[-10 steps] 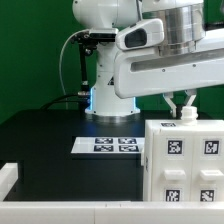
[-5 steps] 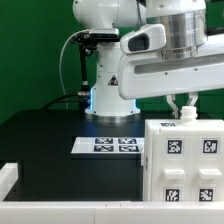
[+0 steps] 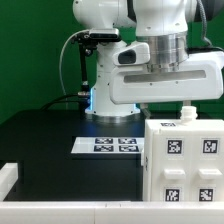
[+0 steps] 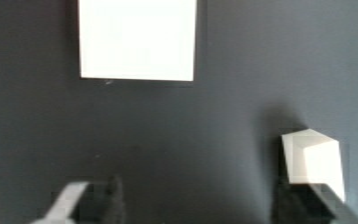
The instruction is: Assemble cabinet
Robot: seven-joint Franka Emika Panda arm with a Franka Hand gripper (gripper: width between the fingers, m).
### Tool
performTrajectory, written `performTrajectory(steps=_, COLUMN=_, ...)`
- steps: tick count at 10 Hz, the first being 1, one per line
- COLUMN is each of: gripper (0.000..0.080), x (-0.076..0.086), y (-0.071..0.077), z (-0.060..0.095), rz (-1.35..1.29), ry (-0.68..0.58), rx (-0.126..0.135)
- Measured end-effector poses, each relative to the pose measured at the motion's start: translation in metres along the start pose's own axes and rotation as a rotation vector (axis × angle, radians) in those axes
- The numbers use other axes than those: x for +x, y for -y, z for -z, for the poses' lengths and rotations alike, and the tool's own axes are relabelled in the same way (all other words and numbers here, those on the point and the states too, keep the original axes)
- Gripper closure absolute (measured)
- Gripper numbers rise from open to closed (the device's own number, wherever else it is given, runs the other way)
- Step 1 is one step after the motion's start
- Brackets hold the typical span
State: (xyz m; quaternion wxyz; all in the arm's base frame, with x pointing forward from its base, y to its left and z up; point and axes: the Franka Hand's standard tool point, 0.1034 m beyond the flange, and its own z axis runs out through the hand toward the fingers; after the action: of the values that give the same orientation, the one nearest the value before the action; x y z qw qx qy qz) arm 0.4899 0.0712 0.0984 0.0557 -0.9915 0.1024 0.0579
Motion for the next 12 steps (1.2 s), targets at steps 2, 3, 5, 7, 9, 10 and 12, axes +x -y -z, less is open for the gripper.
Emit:
performTrajectory(steps=2, gripper=0.0068, x=0.000, y=-0.001, z=-0.001, rz=-0.001, ry=0.000, rx=-0.001)
performTrajectory(steps=3, gripper=0.0068, x=-0.007, y=-0.006, z=-0.009, rz=-0.040, ry=-0.007, rx=-0.006)
performTrajectory(steps=5, gripper=0.0006, x=-0.038, y=-0.013, z=-0.040, rz=-0.072, ry=0.000, rx=-0.035)
performTrajectory(steps=7, gripper=0.0001, x=-0.047, y=-0.019, z=-0.060, rz=-0.075, ry=-0.014, rx=-0.046)
performTrajectory(steps=9, gripper=0.0003, x=-0.045, y=-0.018, z=-0.058, rz=-0.075, ry=-0.014, rx=-0.044)
performTrajectory(steps=10, gripper=0.0003, x=-0.046, y=-0.019, z=-0.060, rz=-0.076, ry=-0.010, rx=-0.046)
performTrajectory(steps=12, gripper=0.0003, x=-0.051, y=-0.019, z=-0.082, rz=-0.068, ry=-0.019, rx=-0.061)
